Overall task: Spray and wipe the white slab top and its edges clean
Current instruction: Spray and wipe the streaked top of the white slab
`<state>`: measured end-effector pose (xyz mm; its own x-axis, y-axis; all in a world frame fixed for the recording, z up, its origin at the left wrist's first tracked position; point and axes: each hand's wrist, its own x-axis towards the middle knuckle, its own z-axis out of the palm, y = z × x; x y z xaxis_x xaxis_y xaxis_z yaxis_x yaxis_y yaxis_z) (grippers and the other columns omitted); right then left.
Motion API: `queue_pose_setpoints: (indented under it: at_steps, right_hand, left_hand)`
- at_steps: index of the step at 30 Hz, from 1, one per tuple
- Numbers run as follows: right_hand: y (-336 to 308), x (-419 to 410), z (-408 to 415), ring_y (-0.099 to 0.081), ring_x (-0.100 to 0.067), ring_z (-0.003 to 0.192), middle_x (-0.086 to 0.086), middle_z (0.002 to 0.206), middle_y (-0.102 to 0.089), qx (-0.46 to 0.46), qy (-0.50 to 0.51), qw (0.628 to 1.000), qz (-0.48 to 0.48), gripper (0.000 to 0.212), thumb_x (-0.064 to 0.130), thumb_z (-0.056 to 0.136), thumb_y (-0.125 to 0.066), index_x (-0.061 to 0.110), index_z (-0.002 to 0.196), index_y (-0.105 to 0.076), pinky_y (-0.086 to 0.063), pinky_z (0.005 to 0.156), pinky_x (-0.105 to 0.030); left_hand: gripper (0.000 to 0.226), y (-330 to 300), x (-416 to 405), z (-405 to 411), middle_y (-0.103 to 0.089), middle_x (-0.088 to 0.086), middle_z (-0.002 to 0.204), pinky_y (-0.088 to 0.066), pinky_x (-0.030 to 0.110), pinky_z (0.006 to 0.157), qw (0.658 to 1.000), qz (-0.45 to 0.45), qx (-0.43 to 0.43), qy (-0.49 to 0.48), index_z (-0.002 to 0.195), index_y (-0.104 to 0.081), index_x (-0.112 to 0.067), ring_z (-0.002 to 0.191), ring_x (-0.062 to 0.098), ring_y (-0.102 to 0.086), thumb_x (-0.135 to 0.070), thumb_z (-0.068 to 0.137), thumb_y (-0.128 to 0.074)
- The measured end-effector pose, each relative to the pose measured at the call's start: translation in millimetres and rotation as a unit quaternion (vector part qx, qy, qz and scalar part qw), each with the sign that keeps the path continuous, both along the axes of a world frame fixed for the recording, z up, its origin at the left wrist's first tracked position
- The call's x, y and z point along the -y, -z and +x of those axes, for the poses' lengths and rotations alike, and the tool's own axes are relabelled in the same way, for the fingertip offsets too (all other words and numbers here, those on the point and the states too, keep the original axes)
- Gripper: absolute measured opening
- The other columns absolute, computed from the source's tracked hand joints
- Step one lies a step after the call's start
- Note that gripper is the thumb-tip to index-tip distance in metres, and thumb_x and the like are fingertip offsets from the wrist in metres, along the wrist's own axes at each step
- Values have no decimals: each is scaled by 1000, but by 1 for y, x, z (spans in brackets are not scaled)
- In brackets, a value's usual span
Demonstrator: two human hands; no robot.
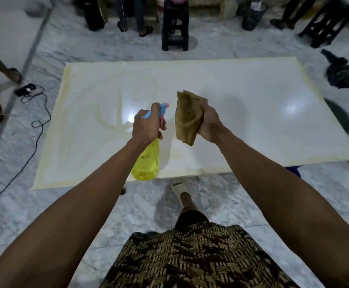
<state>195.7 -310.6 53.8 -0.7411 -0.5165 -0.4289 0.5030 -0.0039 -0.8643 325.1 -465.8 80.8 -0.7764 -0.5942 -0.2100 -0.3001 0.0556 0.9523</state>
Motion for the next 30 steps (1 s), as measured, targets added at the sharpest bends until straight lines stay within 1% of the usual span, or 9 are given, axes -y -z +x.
queue_pose_setpoints:
  at_steps: [3, 6, 9, 11, 13, 17, 20, 24, 30]
  right_hand:
    - [-7, 17, 3, -57, -34, 127, -16, 137, -60, 27, 6, 998, -55, 56, 47, 104, -32, 9, 137, -56, -46, 106, -51]
    - [-12, 32, 13, -59, -35, 121, -18, 134, -60, 34, -19, 995, -91, 56, 44, 103, -35, 4, 136, -55, -47, 105, -51]
    - [-12, 44, 24, -54, -38, 128, -20, 140, -56, 50, -28, 993, -100, 56, 42, 101, -39, 3, 138, -54, -43, 108, -53]
    - [-11, 52, 29, -52, -41, 130, -23, 142, -53, 50, -43, 993, -98, 56, 42, 100, -39, 3, 139, -53, -42, 108, -55]
    - [-13, 60, 33, -53, -42, 129, -25, 142, -52, 51, -50, 992, -102, 55, 40, 101, -37, 3, 139, -52, -44, 107, -54]
    - [-17, 73, 34, -54, -38, 129, -22, 140, -55, 70, -45, 991, -109, 55, 42, 102, -32, 6, 138, -54, -45, 106, -53]
    - [-20, 84, 34, -53, -40, 130, -21, 138, -58, 76, -50, 991, -101, 55, 44, 103, -31, 6, 135, -57, -42, 109, -55]
    - [-24, 95, 33, -55, -38, 127, -21, 136, -59, 74, -55, 990, -103, 51, 41, 105, -30, 8, 124, -63, -43, 109, -53]
    - [-24, 114, 13, -61, -34, 118, -19, 132, -63, 77, -51, 990, -103, 49, 41, 106, -27, 10, 121, -63, -44, 108, -52]
  left_hand:
    - [51, -7, 8, 5, -64, 3, 58, -54, 42, 60, 1000, -5, 17, -2, 92, -78, -37, 76, 50, -71, -65, 74, -39]
    - [63, -10, 14, 16, -66, 8, 61, -55, 42, 61, 1000, -3, 26, -8, 92, -81, -27, 82, 50, -74, -68, 67, -40]
    - [77, -6, 21, 24, -67, 4, 57, -56, 43, 65, 999, -17, 42, -19, 101, -82, -14, 63, 42, -71, -68, 67, -39]
    - [68, -5, 25, 30, -65, 2, 54, -58, 46, 68, 997, -25, 67, -29, 100, -83, -17, 50, 29, -64, -63, 76, -39]
    - [65, -4, 30, 34, -64, 2, 52, -59, 48, 73, 995, -23, 88, -36, 98, -83, -11, 49, 26, -59, -57, 82, -39]
    - [68, -7, 37, 41, -65, 1, 52, -58, 46, 73, 995, -20, 80, -57, 96, -81, -7, 51, 30, -64, -61, 80, -43]
    - [73, -11, 44, 45, -69, 2, 56, -65, 55, 80, 996, -9, 70, -63, 102, -81, -16, 64, 38, -76, -65, 69, -38]
    - [86, -15, 51, 43, -71, 3, 58, -65, 57, 82, 996, -6, 69, -63, 107, -79, -9, 63, 37, -77, -71, 62, -40]
    - [66, -21, 65, 27, -71, 2, 56, -65, 53, 79, 994, -10, 81, -74, 96, -78, -1, 59, 35, -75, -59, 85, -47]
